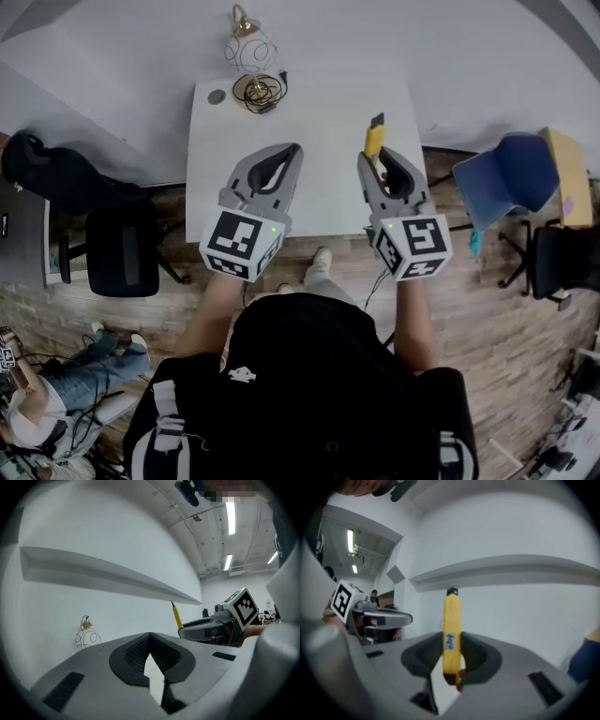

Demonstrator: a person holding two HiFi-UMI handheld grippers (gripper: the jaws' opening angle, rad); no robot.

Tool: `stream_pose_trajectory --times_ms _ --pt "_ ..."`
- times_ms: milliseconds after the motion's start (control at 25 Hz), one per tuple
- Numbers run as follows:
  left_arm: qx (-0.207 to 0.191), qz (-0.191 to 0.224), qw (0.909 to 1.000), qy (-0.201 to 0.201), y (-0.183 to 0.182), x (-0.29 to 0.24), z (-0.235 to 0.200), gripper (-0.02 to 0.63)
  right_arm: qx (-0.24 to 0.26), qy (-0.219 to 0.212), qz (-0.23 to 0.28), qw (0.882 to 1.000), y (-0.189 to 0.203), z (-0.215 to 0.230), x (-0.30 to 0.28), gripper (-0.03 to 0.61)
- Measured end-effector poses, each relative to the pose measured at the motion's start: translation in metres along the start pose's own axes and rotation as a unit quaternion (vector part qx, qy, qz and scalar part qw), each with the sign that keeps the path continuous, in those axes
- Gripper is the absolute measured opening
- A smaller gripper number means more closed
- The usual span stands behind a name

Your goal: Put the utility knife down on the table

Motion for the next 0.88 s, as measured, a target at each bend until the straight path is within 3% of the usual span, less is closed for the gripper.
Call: stream_pose_trajectory --times_ms 520,880 --pt "0.008 -0.005 0.9971 -0.076 -0.004 -0.061 -0.025 0.015 -0.002 -0.081 -0.005 0.997 0.017 0.055 -0.074 0.129" --pt "0.017 -0.016 0.9921 -0.123 0.01 -0.072 -0.028 0.015 -0.002 -0.13 -0.011 0.992 0.034 0.068 -0.099 0.129"
Point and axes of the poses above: the fingertips, and each gripper's own axes: x backward along the fingers, z to its right, y out of its underside, the point moved 8 cm from there along x, backward along the fingers, and after that the axes turned 12 degrees about x, right-handed, at the moved point
